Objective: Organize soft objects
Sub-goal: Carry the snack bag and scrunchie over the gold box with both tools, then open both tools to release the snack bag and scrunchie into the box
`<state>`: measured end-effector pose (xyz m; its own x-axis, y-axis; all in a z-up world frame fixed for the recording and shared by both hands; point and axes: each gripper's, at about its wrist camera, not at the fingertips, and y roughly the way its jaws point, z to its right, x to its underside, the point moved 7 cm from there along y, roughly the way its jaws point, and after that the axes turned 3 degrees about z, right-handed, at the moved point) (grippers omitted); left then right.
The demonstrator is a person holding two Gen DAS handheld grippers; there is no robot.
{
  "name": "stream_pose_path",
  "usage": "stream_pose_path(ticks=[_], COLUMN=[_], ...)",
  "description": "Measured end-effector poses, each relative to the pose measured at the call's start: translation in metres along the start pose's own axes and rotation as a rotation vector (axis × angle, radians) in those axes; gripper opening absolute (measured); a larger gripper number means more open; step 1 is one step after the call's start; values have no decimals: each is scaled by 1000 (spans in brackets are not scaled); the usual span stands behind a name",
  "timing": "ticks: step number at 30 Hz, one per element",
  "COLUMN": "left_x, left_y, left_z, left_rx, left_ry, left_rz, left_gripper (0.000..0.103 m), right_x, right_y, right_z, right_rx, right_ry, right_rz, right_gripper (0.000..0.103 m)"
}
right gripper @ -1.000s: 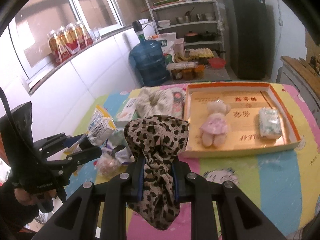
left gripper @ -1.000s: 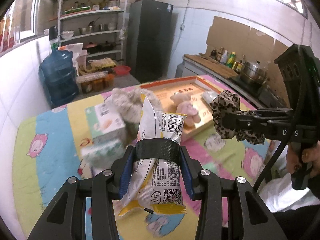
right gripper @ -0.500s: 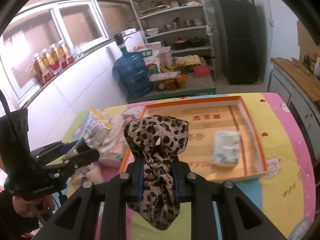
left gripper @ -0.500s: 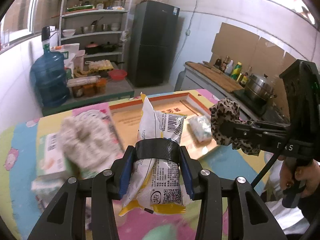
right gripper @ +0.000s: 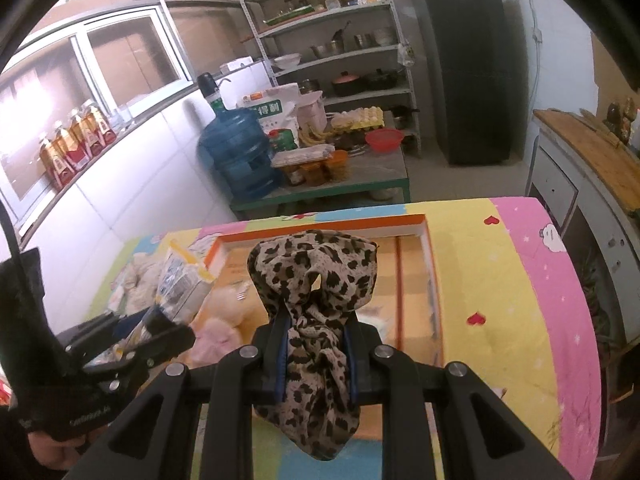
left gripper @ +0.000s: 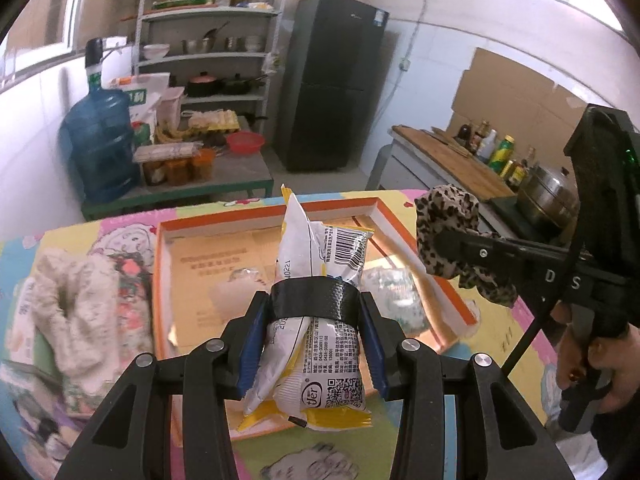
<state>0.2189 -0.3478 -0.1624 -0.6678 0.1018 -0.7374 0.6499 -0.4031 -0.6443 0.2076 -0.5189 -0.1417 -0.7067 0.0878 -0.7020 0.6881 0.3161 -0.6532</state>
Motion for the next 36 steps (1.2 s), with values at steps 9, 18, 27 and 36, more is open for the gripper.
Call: stream_pose_path(ticks=[9,18,27,36], left_x=[8,20,31,27], left_y=[35,58,83,81], left_z=[17,22,20,18], left_rx=[-48,-68,-31,6], left_ry=[-29,-27,-55,-70], left_rz=[-45,-103,-167,-162], left_gripper=[45,45,45,67], right_x=[-18,-13,-4,-3], right_y=[43,81,108,113], right_z=[26,32,35,35], right_rx=[0,-13,-8,-22], right_ry=[-31,-44,-42,-9], right_rz=[-52,-121,-186,-174], right_gripper=[23,23,25,58])
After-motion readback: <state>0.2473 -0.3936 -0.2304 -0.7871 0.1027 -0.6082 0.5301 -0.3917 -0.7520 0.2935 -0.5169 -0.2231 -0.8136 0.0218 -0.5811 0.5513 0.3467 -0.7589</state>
